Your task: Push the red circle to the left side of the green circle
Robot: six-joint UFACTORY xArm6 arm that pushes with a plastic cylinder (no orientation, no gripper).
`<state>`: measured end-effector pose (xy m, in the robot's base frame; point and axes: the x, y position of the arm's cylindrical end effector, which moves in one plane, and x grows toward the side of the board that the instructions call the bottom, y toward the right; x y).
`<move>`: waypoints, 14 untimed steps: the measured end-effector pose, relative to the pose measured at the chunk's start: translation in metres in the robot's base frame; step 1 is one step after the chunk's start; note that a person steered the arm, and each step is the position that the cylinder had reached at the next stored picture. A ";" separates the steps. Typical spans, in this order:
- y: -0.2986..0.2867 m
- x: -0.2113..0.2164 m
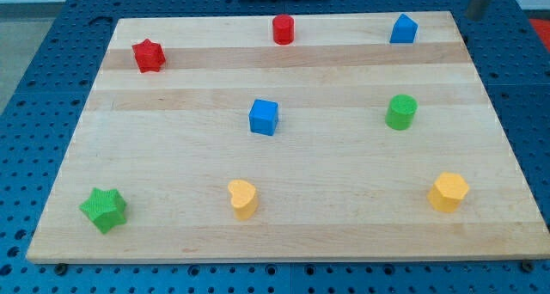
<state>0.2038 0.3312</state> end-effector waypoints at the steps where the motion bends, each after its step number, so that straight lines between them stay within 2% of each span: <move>1: 0.001 0.000; 3: -0.006 0.013; 8: -0.020 0.013; 11: -0.049 0.019; 13: -0.050 0.069; 14: -0.097 0.095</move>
<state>0.2989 0.2346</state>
